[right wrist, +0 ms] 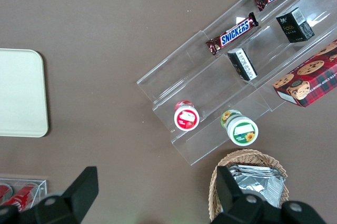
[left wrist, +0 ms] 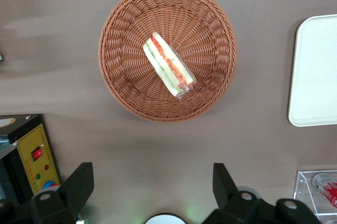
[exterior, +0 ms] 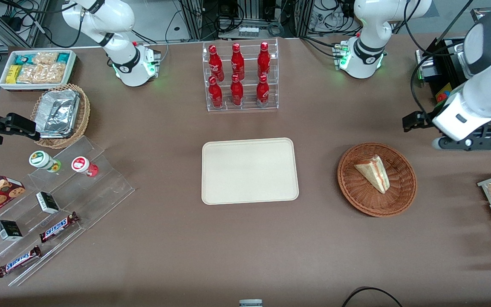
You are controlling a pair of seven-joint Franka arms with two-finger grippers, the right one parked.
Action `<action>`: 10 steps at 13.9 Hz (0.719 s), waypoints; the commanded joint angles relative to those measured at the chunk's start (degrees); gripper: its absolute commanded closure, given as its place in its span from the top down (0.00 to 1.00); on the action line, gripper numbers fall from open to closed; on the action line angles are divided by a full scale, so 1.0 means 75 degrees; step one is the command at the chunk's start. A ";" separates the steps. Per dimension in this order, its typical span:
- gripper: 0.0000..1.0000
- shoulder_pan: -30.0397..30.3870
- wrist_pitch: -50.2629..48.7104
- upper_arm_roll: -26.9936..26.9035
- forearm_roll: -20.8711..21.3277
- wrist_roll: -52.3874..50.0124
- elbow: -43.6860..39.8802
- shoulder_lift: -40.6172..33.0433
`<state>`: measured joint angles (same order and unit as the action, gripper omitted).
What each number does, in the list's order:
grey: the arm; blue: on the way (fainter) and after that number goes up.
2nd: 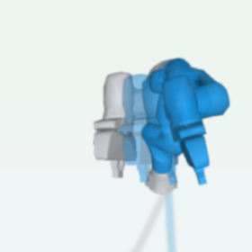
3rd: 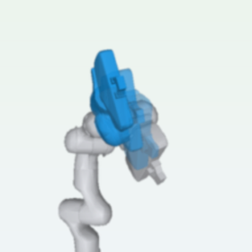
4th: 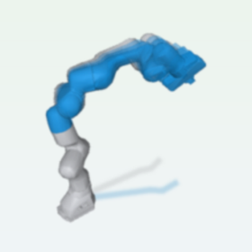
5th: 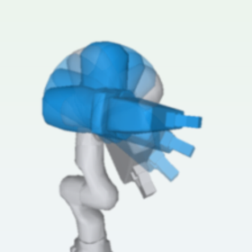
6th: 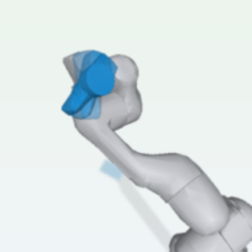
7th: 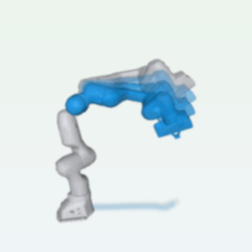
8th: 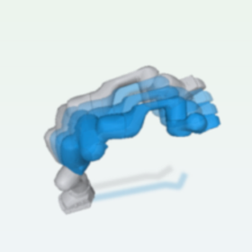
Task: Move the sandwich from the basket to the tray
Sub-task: 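Move the left gripper over the wrapped sandwich in the wicker basket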
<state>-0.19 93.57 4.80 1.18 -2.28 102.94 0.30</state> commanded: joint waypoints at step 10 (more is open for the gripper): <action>1.00 0.0002 0.4549 0.0016 0.0007 -0.3227 0.3220 0.0088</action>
<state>-0.16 124.61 4.73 1.11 -18.93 125.20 1.03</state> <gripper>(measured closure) 0.000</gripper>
